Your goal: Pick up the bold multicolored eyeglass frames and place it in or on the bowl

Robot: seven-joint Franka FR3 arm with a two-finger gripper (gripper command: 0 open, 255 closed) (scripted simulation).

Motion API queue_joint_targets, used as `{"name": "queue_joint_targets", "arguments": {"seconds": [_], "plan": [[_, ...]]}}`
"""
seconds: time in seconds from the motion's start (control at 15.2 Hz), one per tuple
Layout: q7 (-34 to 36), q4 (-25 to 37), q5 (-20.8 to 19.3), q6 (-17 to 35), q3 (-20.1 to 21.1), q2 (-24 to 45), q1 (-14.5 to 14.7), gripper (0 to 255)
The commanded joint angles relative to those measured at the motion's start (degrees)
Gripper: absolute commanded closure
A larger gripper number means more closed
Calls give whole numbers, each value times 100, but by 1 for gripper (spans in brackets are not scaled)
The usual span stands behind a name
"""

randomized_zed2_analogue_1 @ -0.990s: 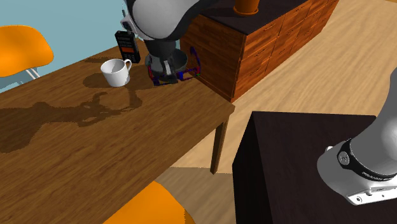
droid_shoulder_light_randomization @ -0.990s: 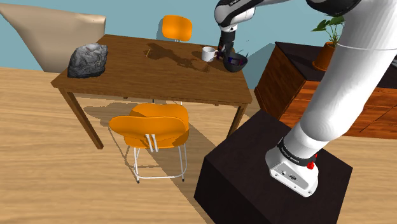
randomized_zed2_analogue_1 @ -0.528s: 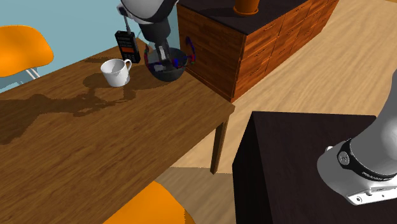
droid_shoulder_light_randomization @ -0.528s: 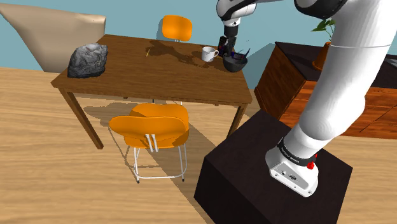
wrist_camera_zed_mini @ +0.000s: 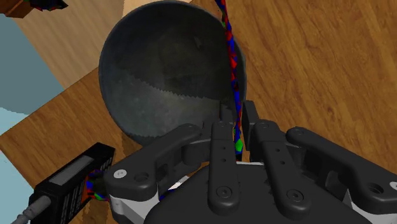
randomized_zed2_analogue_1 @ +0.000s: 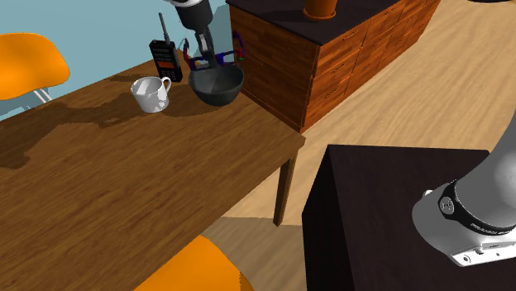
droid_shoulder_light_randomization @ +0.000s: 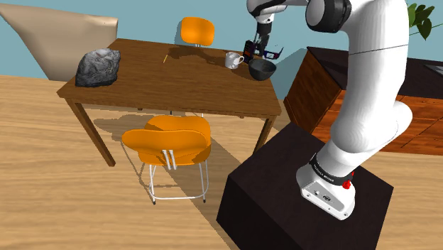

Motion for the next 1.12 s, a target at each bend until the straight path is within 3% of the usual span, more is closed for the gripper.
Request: {"name": "queue_joint_targets", "arguments": {"seconds": [0.0,0.79,1.06], "plan": [[-46,102,30,52,7,151,-56,255],[14,-317,72,784,47,472,-67,255],[16,-326,75,811,50,490,-68,255]]}}
